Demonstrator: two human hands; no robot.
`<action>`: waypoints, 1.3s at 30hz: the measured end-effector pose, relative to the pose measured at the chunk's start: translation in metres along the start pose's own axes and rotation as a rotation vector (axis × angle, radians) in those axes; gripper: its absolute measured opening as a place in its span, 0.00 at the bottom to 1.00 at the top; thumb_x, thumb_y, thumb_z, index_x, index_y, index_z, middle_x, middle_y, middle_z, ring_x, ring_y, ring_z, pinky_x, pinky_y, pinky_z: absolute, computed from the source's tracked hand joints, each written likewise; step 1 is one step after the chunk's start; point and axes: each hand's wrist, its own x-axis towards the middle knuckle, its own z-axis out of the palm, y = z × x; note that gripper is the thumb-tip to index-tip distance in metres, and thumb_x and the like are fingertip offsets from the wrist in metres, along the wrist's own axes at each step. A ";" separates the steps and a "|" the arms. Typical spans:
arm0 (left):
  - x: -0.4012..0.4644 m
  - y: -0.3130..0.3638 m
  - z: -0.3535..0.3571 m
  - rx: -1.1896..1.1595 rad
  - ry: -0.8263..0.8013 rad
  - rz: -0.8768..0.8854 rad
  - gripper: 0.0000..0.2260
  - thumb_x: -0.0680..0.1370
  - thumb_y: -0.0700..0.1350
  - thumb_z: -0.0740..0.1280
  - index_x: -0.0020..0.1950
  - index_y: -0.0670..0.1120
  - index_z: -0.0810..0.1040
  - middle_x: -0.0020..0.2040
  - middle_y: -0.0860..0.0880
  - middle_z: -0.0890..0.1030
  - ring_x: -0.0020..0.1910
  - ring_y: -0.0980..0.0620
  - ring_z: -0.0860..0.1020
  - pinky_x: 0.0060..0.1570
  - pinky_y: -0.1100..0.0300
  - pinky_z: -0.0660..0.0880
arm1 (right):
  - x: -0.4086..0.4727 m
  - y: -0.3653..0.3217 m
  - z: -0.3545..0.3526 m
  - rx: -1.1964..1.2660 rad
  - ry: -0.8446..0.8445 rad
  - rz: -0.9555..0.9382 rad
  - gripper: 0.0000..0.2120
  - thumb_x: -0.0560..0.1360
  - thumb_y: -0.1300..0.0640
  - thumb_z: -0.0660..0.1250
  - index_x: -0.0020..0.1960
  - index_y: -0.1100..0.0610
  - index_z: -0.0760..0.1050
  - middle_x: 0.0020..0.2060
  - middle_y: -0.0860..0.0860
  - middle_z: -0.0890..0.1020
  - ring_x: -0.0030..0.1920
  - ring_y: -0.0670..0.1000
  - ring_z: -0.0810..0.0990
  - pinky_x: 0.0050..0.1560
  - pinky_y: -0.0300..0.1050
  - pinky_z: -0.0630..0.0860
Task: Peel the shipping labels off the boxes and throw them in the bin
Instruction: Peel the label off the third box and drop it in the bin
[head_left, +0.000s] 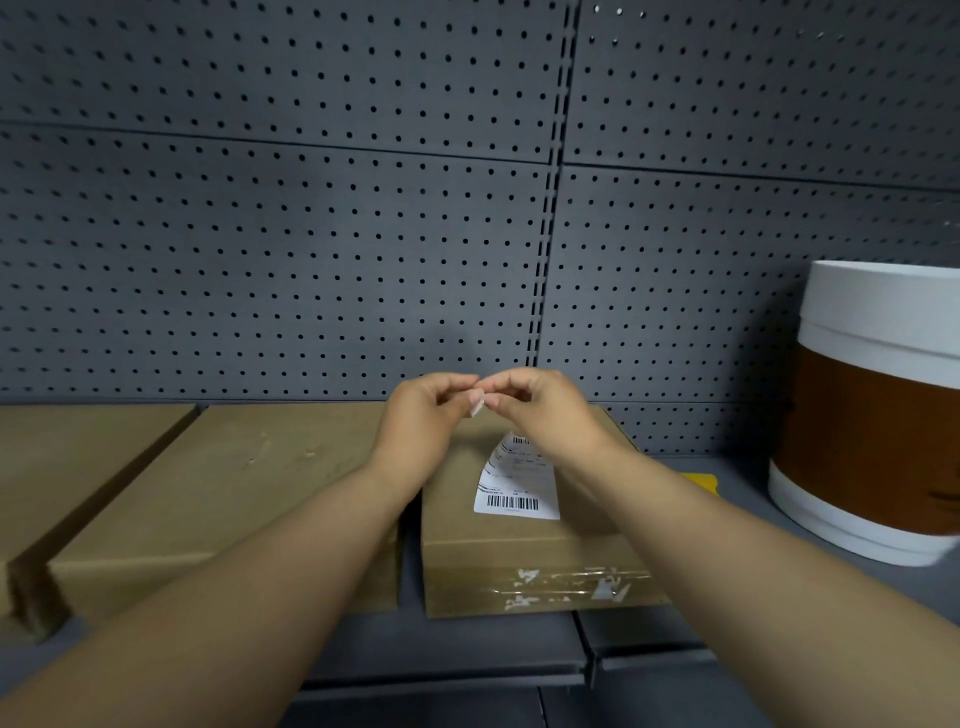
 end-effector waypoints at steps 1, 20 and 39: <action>0.001 0.000 0.000 -0.025 0.009 -0.022 0.10 0.75 0.40 0.68 0.56 0.40 0.80 0.39 0.51 0.82 0.38 0.61 0.78 0.47 0.72 0.73 | 0.000 0.000 -0.001 -0.010 0.001 -0.007 0.08 0.75 0.59 0.66 0.51 0.54 0.82 0.38 0.41 0.80 0.36 0.35 0.75 0.40 0.30 0.69; -0.007 -0.026 -0.003 0.990 -0.331 0.207 0.12 0.78 0.48 0.61 0.54 0.40 0.73 0.58 0.43 0.73 0.53 0.44 0.75 0.55 0.52 0.73 | 0.017 0.040 -0.003 -0.744 -0.337 -0.175 0.08 0.74 0.55 0.67 0.50 0.53 0.81 0.50 0.47 0.83 0.52 0.49 0.78 0.52 0.39 0.71; -0.009 -0.051 -0.004 1.113 -0.411 0.376 0.14 0.81 0.48 0.53 0.58 0.44 0.73 0.57 0.46 0.76 0.53 0.50 0.74 0.55 0.57 0.71 | 0.065 0.034 -0.090 -0.962 0.252 -0.002 0.10 0.71 0.74 0.58 0.43 0.65 0.76 0.38 0.58 0.78 0.38 0.58 0.77 0.36 0.48 0.74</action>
